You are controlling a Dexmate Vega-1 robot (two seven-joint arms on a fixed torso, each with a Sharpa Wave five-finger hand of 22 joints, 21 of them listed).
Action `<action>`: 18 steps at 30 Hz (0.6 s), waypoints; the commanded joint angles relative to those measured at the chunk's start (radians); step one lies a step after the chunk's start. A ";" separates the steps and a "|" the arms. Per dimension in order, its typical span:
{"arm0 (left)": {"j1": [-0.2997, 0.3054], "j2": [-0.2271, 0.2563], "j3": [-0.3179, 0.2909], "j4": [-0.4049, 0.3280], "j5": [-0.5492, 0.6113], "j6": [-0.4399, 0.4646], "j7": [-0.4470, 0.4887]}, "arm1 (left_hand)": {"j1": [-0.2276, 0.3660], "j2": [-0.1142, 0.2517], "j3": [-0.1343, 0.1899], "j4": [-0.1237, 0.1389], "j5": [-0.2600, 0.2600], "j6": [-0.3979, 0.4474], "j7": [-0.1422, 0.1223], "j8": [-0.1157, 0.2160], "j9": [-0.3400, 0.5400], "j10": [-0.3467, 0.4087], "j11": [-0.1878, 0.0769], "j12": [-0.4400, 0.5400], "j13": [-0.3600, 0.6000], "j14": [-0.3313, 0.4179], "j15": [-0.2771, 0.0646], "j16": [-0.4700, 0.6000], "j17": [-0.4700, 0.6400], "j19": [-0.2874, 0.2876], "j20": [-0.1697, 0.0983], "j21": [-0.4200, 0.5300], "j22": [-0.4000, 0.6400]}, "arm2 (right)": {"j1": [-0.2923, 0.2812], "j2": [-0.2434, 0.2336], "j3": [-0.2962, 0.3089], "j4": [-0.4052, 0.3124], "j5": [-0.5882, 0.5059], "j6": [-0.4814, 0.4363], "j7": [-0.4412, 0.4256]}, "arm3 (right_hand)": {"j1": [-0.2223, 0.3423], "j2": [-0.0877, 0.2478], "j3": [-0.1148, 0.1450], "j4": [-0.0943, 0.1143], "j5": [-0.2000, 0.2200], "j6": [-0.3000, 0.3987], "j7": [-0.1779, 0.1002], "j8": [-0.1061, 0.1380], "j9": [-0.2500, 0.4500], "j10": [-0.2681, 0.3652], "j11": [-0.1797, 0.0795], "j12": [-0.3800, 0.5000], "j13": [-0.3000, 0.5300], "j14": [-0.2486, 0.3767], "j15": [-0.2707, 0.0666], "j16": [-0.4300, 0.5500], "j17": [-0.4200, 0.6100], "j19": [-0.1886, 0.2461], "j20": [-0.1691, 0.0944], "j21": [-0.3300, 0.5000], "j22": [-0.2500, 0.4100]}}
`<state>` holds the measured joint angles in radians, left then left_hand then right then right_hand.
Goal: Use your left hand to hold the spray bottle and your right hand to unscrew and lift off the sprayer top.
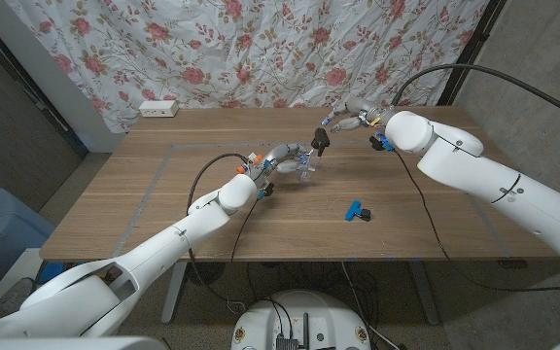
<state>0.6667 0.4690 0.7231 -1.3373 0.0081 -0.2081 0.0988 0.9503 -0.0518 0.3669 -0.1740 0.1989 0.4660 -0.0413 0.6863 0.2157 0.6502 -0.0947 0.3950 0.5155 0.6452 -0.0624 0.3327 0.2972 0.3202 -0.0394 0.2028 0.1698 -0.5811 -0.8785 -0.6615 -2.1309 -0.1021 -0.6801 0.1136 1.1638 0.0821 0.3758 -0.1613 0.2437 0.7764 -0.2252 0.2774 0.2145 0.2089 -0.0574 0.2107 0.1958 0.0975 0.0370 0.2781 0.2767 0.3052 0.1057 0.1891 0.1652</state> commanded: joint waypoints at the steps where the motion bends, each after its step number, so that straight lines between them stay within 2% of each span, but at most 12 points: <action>1: -0.003 -0.002 -0.005 0.008 -0.003 -0.002 0.005 | -0.010 0.141 0.019 0.009 0.004 0.016 -0.014 0.186 0.003 0.073 -0.064 0.002 0.012 0.008 -0.132 -0.001 0.001 0.005 -0.075 -0.005 0.004 | -0.017 -0.020 0.030 -0.018 -0.001 -0.027 -0.036 | -0.046 -0.009 -0.017 0.016 -0.010 -0.013 0.003 -0.012 -0.003 0.000 0.010 -0.004 0.004 0.003 0.016 0.007 0.007 0.006 0.014 0.002 0.003; 3: -0.005 -0.003 -0.005 0.010 -0.001 -0.004 0.007 | -0.009 0.140 0.019 0.008 0.004 0.015 -0.015 0.187 0.003 0.073 -0.063 0.001 0.012 0.008 -0.133 -0.001 0.001 0.005 -0.075 -0.005 0.004 | -0.028 -0.022 0.044 -0.018 0.011 -0.015 -0.046 | -0.089 -0.009 -0.036 0.035 -0.016 -0.019 0.005 -0.023 -0.006 0.001 0.019 -0.004 0.004 0.004 0.021 0.008 0.010 0.009 0.019 0.002 0.003; 6: -0.006 -0.005 -0.005 0.015 0.001 -0.009 0.012 | -0.006 0.140 0.019 0.005 0.004 0.016 -0.014 0.188 0.002 0.072 -0.063 0.000 0.013 0.007 -0.132 -0.001 0.002 0.005 -0.076 -0.005 0.004 | -0.037 -0.030 0.056 -0.019 0.023 0.001 -0.050 | -0.201 -0.017 -0.082 0.073 -0.030 -0.028 0.009 -0.044 -0.011 0.002 0.041 -0.005 0.005 0.006 0.041 0.008 0.015 0.014 0.034 0.003 0.004; 9: -0.008 -0.007 -0.007 0.020 0.002 -0.016 0.017 | -0.006 0.140 0.019 0.005 0.004 0.016 -0.013 0.188 0.002 0.073 -0.061 0.000 0.013 0.007 -0.133 -0.001 0.002 0.006 -0.076 -0.004 0.004 | -0.048 -0.038 0.064 -0.022 0.027 0.017 -0.060 | -0.283 -0.031 -0.117 0.098 -0.039 -0.040 0.014 -0.056 -0.011 0.002 0.058 -0.005 0.005 0.008 0.056 0.008 0.019 0.019 0.050 0.003 0.004; 12: -0.009 -0.008 -0.007 0.023 0.003 -0.017 0.020 | -0.004 0.139 0.020 0.003 0.004 0.018 -0.013 0.189 0.002 0.073 -0.062 -0.001 0.013 0.007 -0.134 -0.001 0.003 0.006 -0.077 -0.004 0.004 | -0.050 -0.044 0.063 -0.029 0.025 0.020 -0.058 | -0.345 -0.046 -0.143 0.113 -0.045 -0.051 0.037 -0.064 -0.011 -0.002 0.067 -0.007 0.006 0.007 0.074 0.007 0.021 0.020 0.057 0.003 0.004; 15: -0.012 -0.010 -0.007 0.028 0.004 -0.021 0.020 | -0.003 0.139 0.019 0.002 0.004 0.017 -0.014 0.189 0.001 0.073 -0.063 -0.002 0.013 0.007 -0.134 0.000 0.005 0.006 -0.077 -0.004 0.004 | -0.051 -0.051 0.063 -0.033 0.027 0.028 -0.052 | -0.398 -0.058 -0.165 0.124 -0.048 -0.074 0.063 -0.075 -0.011 -0.011 0.087 -0.009 0.006 0.006 0.087 0.005 0.023 0.018 0.071 0.001 0.005; 18: -0.014 -0.011 -0.006 0.033 0.005 -0.023 0.021 | -0.003 0.139 0.020 0.002 0.004 0.017 -0.013 0.190 0.001 0.075 -0.061 -0.001 0.014 0.007 -0.134 -0.001 0.004 0.006 -0.077 -0.004 0.004 | -0.048 -0.057 0.060 -0.036 0.028 0.036 -0.037 | -0.421 -0.061 -0.172 0.129 -0.047 -0.084 0.077 -0.078 -0.010 -0.017 0.099 -0.011 0.006 -0.002 0.101 0.000 0.024 0.012 0.074 -0.001 0.005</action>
<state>0.6598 0.4629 0.7179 -1.3192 0.0084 -0.2204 0.1119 0.9502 -0.0518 0.3710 -0.1779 0.1961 0.4660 -0.0413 0.6863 0.2151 0.6500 -0.0949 0.3927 0.5155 0.6451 -0.0624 0.3327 0.2997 0.3202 -0.0394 0.2028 0.1698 -0.6178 -0.9124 -0.6128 -2.1530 -0.0842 -0.6711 0.0680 0.7736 0.0236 0.2107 -0.0359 0.1973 0.6958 -0.1621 0.2030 0.2026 0.1922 0.0277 0.2032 0.1978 0.1004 0.1221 0.2783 0.2952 0.3177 0.1755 0.1891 0.1651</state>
